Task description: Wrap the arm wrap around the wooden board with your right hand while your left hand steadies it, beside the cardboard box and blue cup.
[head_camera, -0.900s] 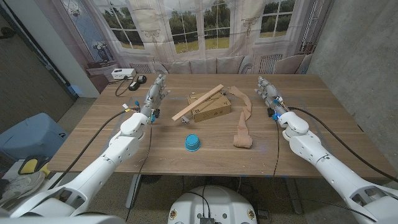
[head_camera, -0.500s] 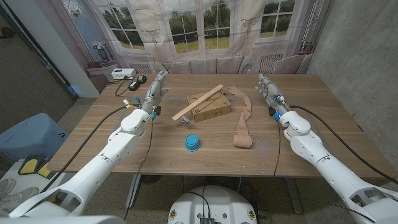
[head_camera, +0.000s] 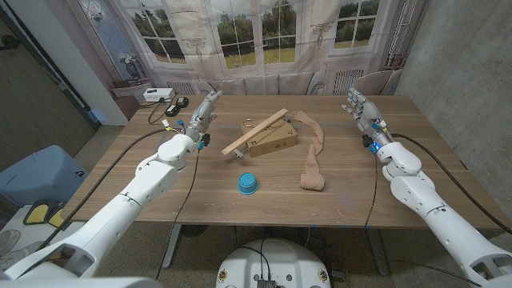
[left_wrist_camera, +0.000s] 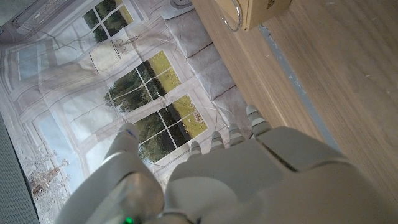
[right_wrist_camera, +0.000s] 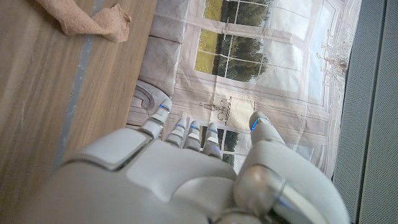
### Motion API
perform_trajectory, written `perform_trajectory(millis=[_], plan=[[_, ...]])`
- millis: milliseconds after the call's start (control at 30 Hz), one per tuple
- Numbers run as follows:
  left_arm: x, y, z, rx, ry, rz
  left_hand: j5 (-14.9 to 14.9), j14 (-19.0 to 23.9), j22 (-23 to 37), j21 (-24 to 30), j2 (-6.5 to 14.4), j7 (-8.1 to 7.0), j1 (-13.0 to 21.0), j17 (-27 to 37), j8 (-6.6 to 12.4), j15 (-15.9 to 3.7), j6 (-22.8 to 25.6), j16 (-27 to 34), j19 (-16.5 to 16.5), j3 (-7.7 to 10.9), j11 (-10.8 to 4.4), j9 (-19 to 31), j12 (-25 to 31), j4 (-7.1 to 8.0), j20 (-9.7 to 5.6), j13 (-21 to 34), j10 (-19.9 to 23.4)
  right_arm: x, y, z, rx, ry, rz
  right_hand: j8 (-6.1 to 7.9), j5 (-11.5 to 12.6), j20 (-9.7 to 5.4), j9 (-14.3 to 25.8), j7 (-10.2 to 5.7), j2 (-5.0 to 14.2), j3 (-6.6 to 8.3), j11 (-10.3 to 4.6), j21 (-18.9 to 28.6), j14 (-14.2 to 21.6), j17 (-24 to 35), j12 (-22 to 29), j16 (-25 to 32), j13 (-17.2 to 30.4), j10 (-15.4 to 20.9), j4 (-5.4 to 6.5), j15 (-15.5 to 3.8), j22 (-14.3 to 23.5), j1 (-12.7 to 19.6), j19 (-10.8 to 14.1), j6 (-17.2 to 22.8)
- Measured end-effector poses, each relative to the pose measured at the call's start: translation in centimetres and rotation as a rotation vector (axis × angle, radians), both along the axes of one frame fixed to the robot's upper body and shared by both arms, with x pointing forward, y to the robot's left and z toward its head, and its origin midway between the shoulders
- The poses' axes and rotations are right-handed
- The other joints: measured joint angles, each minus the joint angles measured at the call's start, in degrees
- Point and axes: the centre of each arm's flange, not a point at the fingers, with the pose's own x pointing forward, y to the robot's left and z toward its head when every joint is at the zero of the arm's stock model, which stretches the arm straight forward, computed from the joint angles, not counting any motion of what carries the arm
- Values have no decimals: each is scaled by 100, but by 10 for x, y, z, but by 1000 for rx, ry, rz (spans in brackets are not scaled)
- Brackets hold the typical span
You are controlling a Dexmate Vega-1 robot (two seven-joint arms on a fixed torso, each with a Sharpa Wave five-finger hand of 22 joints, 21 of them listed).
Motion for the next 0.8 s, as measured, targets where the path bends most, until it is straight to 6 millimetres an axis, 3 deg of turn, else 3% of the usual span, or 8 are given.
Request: perform_trajectory(millis=[33, 200, 333, 600, 800], plan=[[-6, -7, 14, 28, -19, -9, 0, 12, 0, 0, -32, 35, 32, 0, 0, -12, 18, 0, 0, 0, 0, 0, 0, 0, 0, 0, 0, -3, -4, 0, 12, -8, 0, 0, -5, 0, 0, 0, 0, 0, 0, 0, 0, 0, 0, 0, 0, 0, 0, 0, 0, 0, 0, 0], [-9, -13, 23, 95, 7, 5, 28, 51, 0, 0, -66, 76, 66, 15, 0, -52, 10, 39, 0, -17, 3, 0, 0, -17, 0, 0, -3, -11, -13, -3, 26, -19, -11, 0, -5, 20, 0, 0, 17, -24, 2, 0, 2, -27, 0, 0, 0, 1, 24, 3, 0, -29, 20, 0], [-8, -14, 22, 143, 48, 28, 28, 79, -1, -31, -152, 130, 157, 15, 0, -17, 6, 39, 0, -10, 41, 28, 0, -70, 0, 0, -42, -16, -19, -5, 32, -25, -18, 0, -16, 20, 0, 0, 17, -24, 31, 0, 30, -53, 0, 0, 0, 31, 24, 31, -30, -29, 20, 0], [-19, -24, 38, 265, 68, 66, 111, -170, 28, -169, -179, 302, 486, 43, -1, 127, 18, -12, -158, 33, 171, 28, 0, -112, -14, 1, -56, -23, -28, -9, 51, -42, -25, 0, -39, 20, -1, 20, 32, -41, 0, 0, 30, -80, 0, 0, -26, 62, 7, 31, -30, -44, 20, 21], [-27, -29, 44, 347, 89, 101, 111, -289, 28, -229, -229, 359, 582, 44, 43, 185, 23, -51, -259, 33, 175, 54, 0, -112, -8, 4, -52, -27, -31, -13, 59, -49, -28, 0, -60, 50, -1, 20, 17, -47, 0, 0, 53, -90, 0, 0, -26, 61, 0, 54, -30, -89, 50, 21]])
